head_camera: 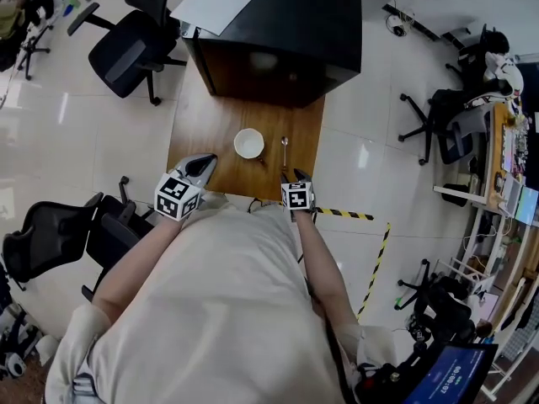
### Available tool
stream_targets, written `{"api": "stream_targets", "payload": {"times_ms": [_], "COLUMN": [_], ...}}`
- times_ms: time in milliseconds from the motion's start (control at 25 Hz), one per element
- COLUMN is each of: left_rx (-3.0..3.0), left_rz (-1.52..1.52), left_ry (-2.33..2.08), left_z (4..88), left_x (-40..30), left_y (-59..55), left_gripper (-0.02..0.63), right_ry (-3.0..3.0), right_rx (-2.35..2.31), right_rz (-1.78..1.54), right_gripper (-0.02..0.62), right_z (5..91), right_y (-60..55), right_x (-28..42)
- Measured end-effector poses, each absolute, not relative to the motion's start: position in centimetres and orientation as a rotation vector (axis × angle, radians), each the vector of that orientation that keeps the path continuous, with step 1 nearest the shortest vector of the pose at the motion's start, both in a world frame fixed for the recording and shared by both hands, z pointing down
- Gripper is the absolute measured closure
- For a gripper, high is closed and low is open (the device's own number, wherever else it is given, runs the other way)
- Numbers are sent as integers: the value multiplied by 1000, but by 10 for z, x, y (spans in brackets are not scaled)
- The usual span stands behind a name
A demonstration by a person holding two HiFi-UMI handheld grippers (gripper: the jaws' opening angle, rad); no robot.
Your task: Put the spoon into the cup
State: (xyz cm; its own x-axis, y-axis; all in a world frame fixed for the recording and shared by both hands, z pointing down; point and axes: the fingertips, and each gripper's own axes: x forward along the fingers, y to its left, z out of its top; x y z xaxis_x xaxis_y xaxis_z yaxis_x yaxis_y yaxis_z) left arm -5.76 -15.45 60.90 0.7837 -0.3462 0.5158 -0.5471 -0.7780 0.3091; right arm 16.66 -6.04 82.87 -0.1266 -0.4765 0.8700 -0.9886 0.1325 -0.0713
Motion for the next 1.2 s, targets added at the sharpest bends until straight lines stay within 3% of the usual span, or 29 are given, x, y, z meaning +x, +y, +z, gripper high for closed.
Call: {"api": "stream_targets", "payload": {"times_ms": [320,1200], "left_rx": [2495,2439], "left_rz": [651,710], "left_ry": [-812,-920], "left_z": [601,606], "left_x": [-67,-82], "left_y": [-157,-157], "left_gripper": [601,601], "right_ry": [-1664,-1589], "right_rx": [1328,1294], "right_rz": [946,982], "right_gripper": [397,419], "right_z": [878,894], "right_y": [-59,-74], "right_x": [169,164]}}
